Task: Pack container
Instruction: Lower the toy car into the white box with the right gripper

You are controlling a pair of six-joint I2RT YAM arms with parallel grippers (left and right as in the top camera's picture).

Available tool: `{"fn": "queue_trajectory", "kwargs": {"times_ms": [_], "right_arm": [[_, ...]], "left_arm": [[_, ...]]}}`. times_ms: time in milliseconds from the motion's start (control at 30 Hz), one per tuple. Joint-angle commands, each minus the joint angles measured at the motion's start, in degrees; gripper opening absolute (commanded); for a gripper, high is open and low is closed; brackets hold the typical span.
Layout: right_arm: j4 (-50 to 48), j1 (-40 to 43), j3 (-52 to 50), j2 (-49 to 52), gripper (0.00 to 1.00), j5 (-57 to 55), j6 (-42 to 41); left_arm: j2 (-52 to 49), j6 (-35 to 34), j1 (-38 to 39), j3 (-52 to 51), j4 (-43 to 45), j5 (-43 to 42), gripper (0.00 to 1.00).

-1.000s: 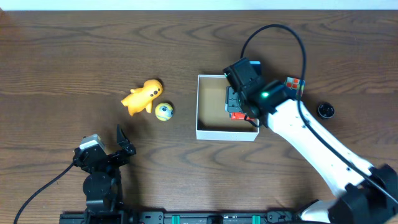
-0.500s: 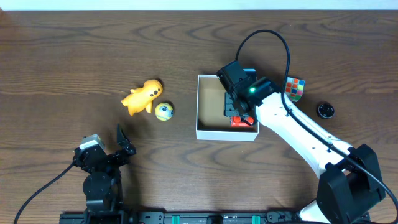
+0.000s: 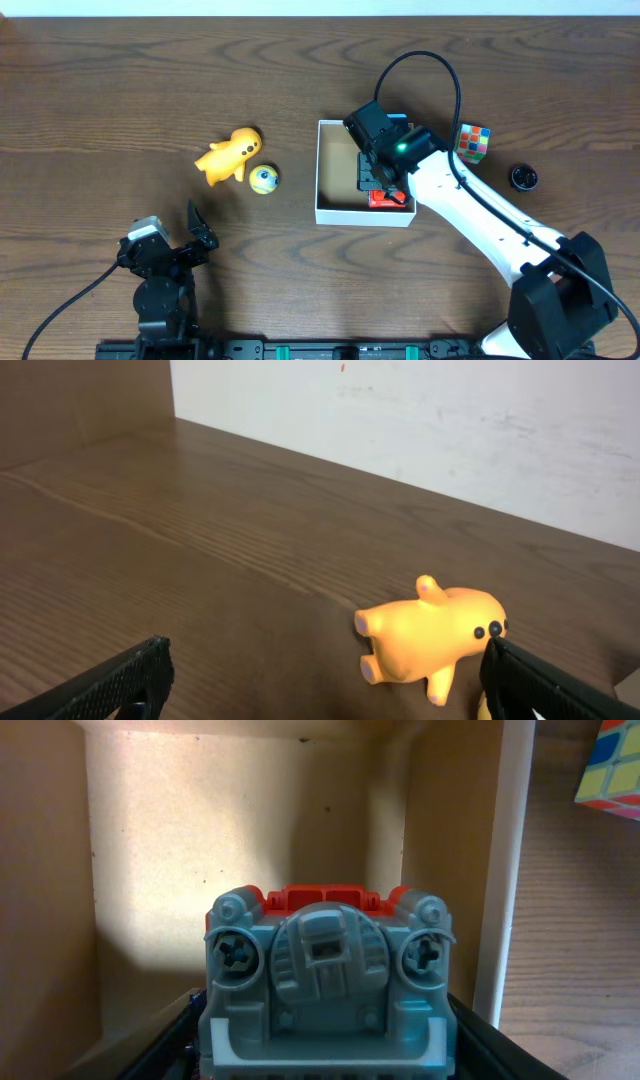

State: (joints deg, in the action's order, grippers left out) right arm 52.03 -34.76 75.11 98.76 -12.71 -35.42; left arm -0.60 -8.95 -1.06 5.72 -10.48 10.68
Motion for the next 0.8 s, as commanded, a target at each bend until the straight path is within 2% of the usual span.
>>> {"fn": "queue_trajectory", "kwargs": {"times_ms": [0, 633, 767], "right_arm": [[-0.13, -0.46, 1.2, 1.68, 0.45, -0.83, -0.96], [0.26, -0.42, 1.18, 5.53, 0.51, -1.46, -0.96], [0.26, -0.42, 1.18, 5.53, 0.61, -1.44, -0.96]], "left_arm": [[0.37, 0.57, 0.17, 0.07, 0.04, 0.02, 0.98], [0.37, 0.57, 0.17, 0.07, 0.04, 0.02, 0.98], [0.37, 0.57, 0.17, 0.07, 0.04, 0.02, 0.98]]}}
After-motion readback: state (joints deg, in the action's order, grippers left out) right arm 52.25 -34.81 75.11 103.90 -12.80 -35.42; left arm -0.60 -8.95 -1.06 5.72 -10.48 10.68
